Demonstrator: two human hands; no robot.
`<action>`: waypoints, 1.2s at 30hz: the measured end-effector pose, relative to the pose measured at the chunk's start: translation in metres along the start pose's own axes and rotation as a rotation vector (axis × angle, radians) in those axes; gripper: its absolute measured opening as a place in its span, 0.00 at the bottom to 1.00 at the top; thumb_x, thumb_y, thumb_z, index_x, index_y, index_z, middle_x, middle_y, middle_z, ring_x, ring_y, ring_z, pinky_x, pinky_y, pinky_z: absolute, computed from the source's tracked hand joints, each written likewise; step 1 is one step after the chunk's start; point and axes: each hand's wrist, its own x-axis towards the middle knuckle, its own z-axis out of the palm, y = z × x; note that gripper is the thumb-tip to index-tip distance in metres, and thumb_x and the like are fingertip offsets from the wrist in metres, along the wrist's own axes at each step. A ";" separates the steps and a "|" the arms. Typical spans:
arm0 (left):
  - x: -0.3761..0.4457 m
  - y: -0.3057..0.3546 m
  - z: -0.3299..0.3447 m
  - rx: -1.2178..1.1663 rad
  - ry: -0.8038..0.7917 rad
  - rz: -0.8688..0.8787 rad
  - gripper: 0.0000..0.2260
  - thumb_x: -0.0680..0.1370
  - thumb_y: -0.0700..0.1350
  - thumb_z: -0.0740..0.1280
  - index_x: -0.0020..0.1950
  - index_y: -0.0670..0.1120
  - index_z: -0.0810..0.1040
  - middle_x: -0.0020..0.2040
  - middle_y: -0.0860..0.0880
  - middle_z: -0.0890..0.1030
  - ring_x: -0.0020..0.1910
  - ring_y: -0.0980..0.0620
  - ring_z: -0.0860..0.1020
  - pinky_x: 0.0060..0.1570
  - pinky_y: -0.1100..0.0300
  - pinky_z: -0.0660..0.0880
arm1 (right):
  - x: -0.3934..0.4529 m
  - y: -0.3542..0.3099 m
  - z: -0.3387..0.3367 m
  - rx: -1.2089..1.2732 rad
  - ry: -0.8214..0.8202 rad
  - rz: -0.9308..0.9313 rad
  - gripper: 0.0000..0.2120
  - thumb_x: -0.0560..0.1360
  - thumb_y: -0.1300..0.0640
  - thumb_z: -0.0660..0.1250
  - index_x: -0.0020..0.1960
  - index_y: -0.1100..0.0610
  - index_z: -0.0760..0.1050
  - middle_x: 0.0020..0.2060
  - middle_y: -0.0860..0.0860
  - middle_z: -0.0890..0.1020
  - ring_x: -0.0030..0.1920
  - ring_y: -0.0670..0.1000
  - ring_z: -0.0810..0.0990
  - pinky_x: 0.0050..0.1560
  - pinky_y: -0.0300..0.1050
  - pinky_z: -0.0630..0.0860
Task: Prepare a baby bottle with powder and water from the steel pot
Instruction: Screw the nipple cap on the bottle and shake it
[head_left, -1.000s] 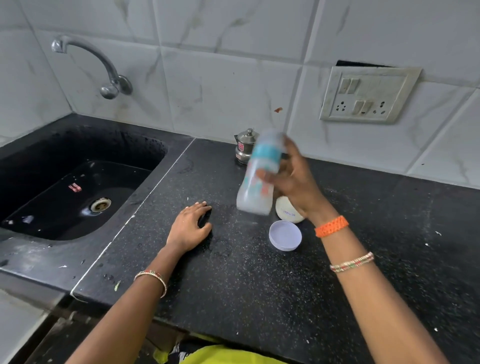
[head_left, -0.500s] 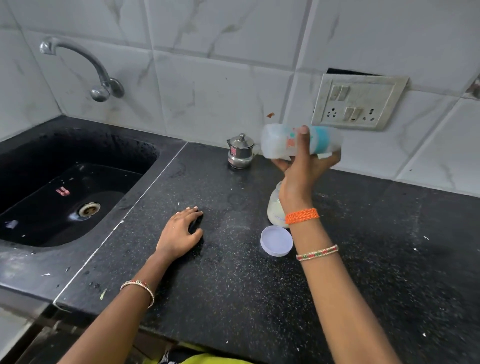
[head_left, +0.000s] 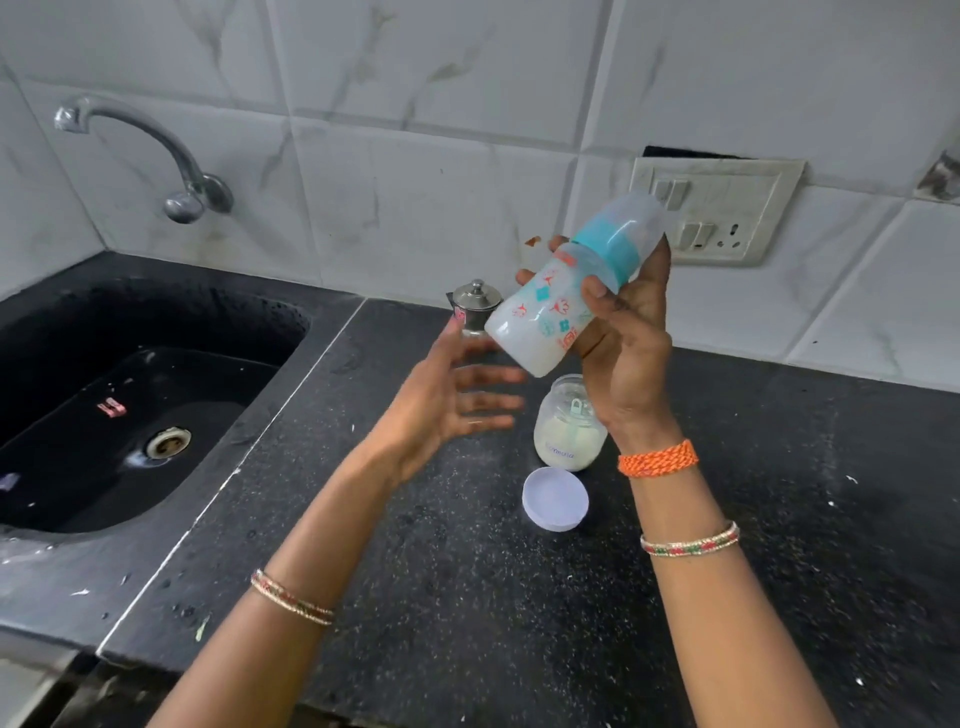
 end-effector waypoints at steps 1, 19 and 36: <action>0.000 0.010 0.010 -0.106 -0.083 -0.066 0.24 0.76 0.60 0.57 0.64 0.45 0.72 0.54 0.38 0.81 0.46 0.44 0.83 0.44 0.53 0.81 | -0.001 0.001 0.001 -0.021 -0.011 0.016 0.47 0.65 0.57 0.76 0.75 0.55 0.51 0.56 0.61 0.78 0.55 0.68 0.78 0.59 0.64 0.75; -0.010 -0.030 -0.010 -0.315 0.013 0.145 0.35 0.69 0.40 0.68 0.73 0.55 0.60 0.68 0.50 0.74 0.66 0.50 0.74 0.62 0.51 0.73 | -0.012 0.009 -0.019 0.327 0.640 0.070 0.20 0.70 0.50 0.71 0.58 0.58 0.75 0.54 0.57 0.82 0.45 0.52 0.83 0.40 0.51 0.82; 0.001 -0.031 -0.034 -0.404 0.022 -0.019 0.19 0.72 0.47 0.58 0.60 0.44 0.77 0.54 0.47 0.82 0.50 0.48 0.80 0.51 0.51 0.77 | -0.032 -0.004 -0.033 -0.119 0.005 -0.018 0.16 0.58 0.49 0.79 0.44 0.50 0.82 0.40 0.45 0.86 0.44 0.44 0.84 0.42 0.43 0.81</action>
